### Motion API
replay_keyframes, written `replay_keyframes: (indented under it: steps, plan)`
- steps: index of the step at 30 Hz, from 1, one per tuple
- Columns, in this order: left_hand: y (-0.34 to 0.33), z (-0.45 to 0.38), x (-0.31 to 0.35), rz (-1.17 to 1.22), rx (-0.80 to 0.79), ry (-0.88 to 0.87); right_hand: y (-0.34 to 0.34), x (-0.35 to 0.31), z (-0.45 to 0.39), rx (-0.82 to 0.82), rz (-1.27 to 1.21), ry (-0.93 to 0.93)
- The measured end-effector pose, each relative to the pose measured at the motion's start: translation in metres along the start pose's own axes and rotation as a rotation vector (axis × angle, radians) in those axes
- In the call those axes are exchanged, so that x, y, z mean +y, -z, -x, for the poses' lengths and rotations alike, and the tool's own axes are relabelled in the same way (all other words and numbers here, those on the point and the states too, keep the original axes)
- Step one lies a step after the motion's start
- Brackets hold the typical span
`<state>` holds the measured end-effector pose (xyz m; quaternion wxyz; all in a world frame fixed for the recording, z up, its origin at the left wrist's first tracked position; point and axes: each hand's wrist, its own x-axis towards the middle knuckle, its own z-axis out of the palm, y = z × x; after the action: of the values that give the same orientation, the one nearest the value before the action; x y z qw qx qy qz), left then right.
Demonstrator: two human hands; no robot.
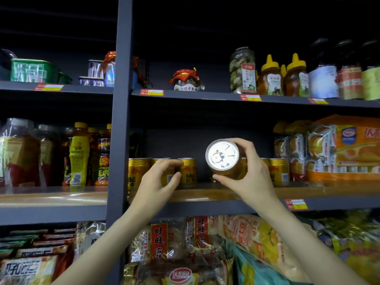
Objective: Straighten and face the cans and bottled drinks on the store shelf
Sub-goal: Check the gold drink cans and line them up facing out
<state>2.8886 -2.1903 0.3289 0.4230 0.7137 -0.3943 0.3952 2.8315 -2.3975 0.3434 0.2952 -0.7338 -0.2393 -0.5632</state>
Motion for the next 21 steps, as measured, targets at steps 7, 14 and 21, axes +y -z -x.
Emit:
replay_keyframes:
  steps: [7,14,21]
  plan:
    - [-0.003,-0.008,-0.009,-0.205,0.006,-0.031,0.003,0.006,-0.007,-0.024,-0.148,-0.180]
    - [-0.002,-0.033,-0.044,-0.659,0.040,0.008,-0.008,0.025,-0.061,-0.046,-0.240,-0.535]
    - [-0.006,-0.035,-0.051,-0.800,0.069,-0.022,-0.038,0.048,-0.088,-0.483,0.317,-0.291]
